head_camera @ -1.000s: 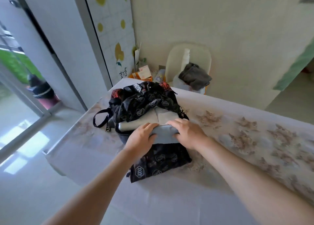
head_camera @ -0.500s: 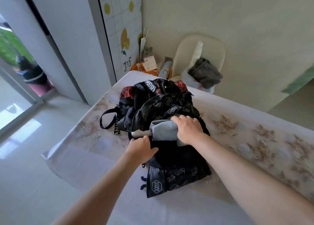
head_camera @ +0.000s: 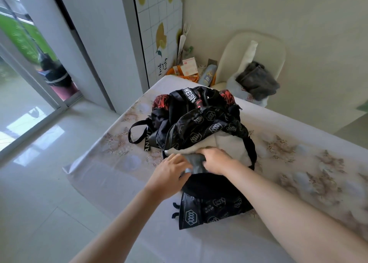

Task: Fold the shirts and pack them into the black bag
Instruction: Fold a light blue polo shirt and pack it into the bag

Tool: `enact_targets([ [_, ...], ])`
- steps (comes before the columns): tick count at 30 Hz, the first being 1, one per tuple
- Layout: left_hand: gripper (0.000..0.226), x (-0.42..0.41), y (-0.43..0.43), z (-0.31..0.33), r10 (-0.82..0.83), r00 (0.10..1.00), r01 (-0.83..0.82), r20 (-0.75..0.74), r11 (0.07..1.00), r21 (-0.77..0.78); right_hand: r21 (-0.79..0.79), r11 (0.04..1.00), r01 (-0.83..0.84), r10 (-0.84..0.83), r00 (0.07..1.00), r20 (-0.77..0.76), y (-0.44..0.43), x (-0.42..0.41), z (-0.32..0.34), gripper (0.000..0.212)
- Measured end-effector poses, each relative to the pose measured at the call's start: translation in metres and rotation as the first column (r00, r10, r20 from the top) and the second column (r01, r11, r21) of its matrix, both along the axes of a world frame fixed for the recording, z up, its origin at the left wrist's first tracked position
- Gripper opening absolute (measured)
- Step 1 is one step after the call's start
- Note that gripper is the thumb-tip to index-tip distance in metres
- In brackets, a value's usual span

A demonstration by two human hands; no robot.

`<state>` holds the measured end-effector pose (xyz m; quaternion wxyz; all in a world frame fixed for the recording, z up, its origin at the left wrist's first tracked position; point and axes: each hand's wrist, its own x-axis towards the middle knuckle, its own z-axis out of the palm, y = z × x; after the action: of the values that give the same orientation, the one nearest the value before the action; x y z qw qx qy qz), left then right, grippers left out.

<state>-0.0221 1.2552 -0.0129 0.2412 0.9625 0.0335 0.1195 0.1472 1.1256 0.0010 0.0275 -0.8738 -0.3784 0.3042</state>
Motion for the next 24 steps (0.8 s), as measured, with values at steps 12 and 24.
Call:
enact_targets([
  [12, 0.055, 0.043, -0.004, -0.01, 0.153, 0.748, -0.086, -0.646, 0.987, 0.133, 0.237, 0.939, 0.25, -0.298, 0.935, 0.194, -0.029, -0.014, -0.017, 0.033],
  [24, 0.037, 0.05, -0.006, -0.003, 0.289, 0.934, -0.207, -0.211, 0.917, 0.342, 0.323, 0.931, 0.171, -0.286, 0.891, 0.353, -0.052, -0.035, -0.03, 0.033],
])
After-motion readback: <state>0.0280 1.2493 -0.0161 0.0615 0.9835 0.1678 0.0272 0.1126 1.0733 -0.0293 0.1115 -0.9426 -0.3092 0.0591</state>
